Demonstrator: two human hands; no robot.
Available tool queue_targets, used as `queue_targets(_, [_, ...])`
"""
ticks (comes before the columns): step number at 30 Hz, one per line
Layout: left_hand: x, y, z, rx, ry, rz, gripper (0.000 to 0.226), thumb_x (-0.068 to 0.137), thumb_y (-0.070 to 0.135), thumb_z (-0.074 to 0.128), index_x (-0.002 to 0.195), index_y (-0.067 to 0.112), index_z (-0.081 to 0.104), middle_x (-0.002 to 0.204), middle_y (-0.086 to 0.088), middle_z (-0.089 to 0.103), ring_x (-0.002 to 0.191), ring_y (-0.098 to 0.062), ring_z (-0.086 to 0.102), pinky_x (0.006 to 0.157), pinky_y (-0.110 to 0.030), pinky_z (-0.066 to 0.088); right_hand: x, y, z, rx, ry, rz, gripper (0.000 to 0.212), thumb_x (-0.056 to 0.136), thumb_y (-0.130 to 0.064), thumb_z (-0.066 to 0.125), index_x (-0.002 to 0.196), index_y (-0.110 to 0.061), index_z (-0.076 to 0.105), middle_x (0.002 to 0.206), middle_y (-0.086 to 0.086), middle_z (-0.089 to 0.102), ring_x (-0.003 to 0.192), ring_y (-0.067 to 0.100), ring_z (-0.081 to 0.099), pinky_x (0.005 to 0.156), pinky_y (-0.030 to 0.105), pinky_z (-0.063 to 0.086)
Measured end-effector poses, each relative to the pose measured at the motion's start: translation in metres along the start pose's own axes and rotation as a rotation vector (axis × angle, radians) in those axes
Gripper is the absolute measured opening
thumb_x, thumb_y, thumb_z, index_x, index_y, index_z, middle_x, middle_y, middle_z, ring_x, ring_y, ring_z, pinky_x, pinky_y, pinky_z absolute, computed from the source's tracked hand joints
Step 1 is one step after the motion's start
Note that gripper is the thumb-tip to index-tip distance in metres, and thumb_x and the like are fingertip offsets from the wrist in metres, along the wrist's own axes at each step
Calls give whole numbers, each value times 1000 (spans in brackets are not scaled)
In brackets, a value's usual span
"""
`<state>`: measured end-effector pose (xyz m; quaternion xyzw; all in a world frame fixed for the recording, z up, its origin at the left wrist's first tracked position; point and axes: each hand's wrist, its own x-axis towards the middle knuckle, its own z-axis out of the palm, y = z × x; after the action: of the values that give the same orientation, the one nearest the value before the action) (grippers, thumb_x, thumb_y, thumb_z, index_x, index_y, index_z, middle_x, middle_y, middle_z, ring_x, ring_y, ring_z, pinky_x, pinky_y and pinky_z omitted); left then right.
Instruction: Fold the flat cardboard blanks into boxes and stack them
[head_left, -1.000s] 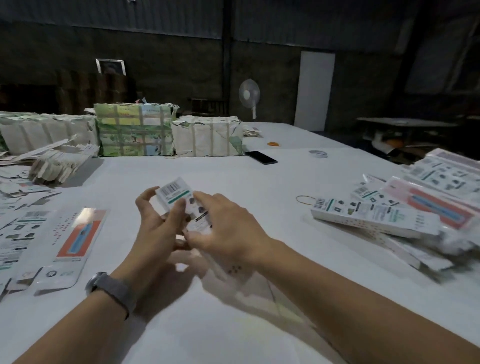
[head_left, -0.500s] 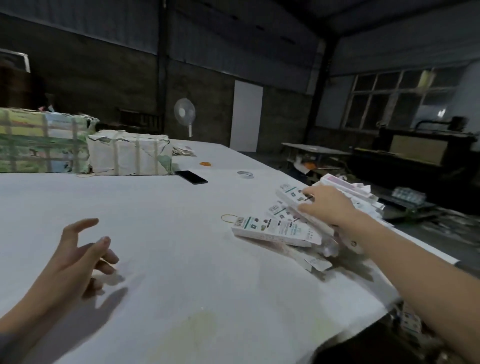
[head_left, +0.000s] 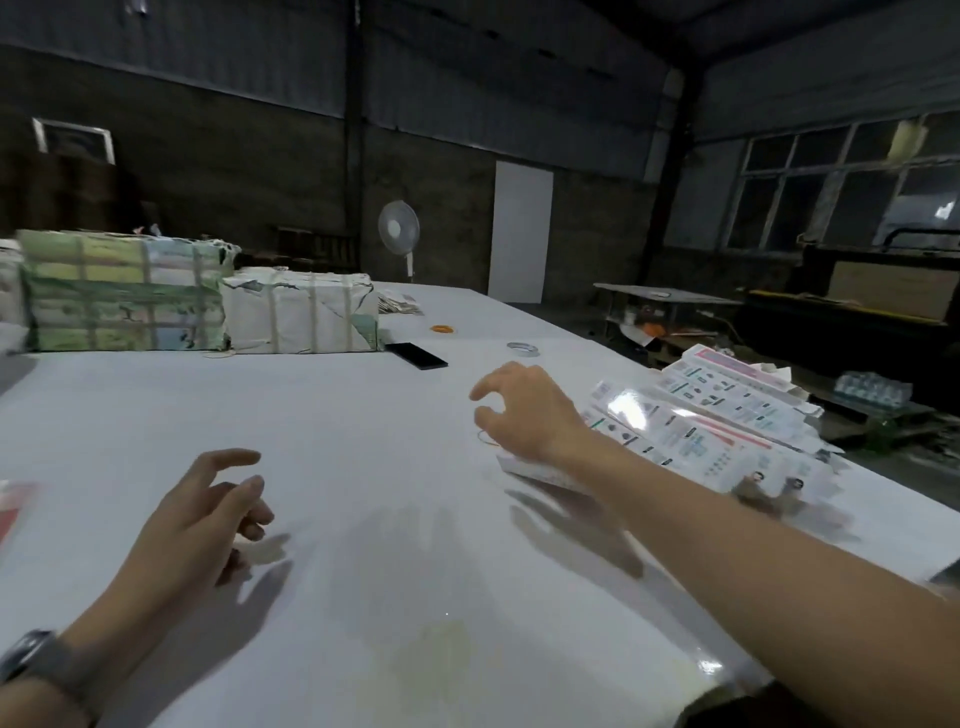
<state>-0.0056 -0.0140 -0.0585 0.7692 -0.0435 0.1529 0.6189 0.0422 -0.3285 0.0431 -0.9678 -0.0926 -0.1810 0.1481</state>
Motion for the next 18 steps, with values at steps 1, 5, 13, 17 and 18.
queue_targets(1, [0, 2, -1, 34, 6, 7, 27, 102, 25, 56, 96, 50, 62, 76, 0, 70, 66, -12, 65, 44, -28, 44, -2, -23, 14, 70, -36, -50, 28, 91, -32, 55, 116, -31, 68, 134, -4, 57, 127, 20, 45, 105, 42, 41])
queue_targets(5, [-1, 7, -4, 232, 57, 48, 25, 99, 16, 57, 95, 40, 63, 73, 6, 71, 69, -3, 65, 52, -13, 45, -7, -103, 69, 302, -148, -190, 26, 90, -34, 57, 112, -31, 69, 122, -5, 62, 115, 17, 53, 98, 38, 44])
queue_targets(13, [2, 7, -28, 699, 161, 67, 21, 93, 20, 53, 109, 30, 62, 81, 10, 66, 86, -16, 61, 66, -32, 44, -16, -146, 140, 506, -134, -276, 22, 93, -22, 58, 111, -25, 70, 109, -7, 67, 106, 13, 57, 96, 33, 44])
queue_targets(17, [13, 6, -61, 1120, 305, -118, 39, 92, 29, 53, 130, 27, 52, 128, -4, 57, 123, -33, 45, 96, -44, 38, -16, -135, 142, 621, -108, -270, 18, 90, -16, 60, 97, -27, 72, 98, -11, 68, 99, 11, 59, 92, 35, 48])
queue_targets(18, [13, 5, -71, 1160, 303, -245, 43, 92, 31, 53, 134, 26, 47, 136, -6, 50, 129, -38, 40, 103, -48, 34, -16, -134, 142, 644, -113, -262, 18, 90, -15, 59, 96, -27, 71, 96, -11, 68, 98, 11, 60, 91, 35, 48])
